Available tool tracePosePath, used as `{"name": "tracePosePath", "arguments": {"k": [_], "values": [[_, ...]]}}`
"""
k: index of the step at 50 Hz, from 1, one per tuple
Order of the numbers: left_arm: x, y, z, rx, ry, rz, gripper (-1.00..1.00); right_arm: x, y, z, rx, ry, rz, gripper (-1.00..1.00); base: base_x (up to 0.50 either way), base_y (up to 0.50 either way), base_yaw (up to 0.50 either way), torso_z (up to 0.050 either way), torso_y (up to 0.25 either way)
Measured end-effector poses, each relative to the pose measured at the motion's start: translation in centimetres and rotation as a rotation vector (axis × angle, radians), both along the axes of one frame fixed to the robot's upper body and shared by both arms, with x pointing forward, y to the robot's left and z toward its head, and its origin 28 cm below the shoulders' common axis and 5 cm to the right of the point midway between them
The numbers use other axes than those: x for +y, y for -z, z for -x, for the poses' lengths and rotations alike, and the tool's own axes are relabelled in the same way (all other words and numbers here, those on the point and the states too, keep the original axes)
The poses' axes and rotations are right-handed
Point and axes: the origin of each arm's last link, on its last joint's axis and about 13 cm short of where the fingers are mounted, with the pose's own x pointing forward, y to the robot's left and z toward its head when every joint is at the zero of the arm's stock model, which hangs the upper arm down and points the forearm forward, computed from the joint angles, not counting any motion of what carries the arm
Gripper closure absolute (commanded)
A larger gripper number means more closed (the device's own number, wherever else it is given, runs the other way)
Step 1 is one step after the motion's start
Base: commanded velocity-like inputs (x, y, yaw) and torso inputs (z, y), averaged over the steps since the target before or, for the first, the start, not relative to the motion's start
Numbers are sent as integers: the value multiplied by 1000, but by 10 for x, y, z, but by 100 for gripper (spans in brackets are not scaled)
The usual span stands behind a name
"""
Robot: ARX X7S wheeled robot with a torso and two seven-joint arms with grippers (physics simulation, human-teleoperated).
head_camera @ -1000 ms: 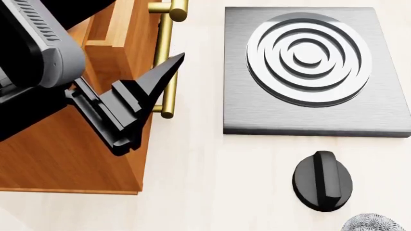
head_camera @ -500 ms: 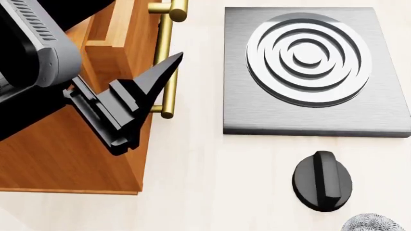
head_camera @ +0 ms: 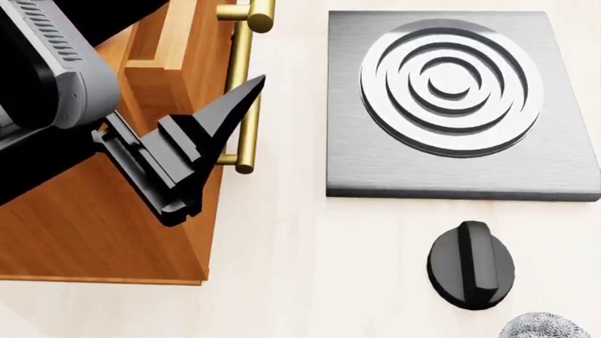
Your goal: Pick the akita bowl on the wooden cabinet and place it on the plate.
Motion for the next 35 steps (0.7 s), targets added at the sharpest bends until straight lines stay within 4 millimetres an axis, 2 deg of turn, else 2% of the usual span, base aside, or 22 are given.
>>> {"name": "tracePosePath", "arguments": {"k": [11, 23, 35], "values": [[0, 0, 0, -2, -3, -5, -100, 0, 0, -7, 11, -19, 6, 100, 0, 0, 0, 0, -3], [-2, -2, 1, 5, -10, -17, -100, -4, 10, -10, 24, -11, -21, 100, 0, 0, 0, 0, -1], [-6, -9, 11, -12, 5, -25, -100, -8, 19, -9, 34, 4, -48, 100, 0, 0, 0, 0, 0]]}}
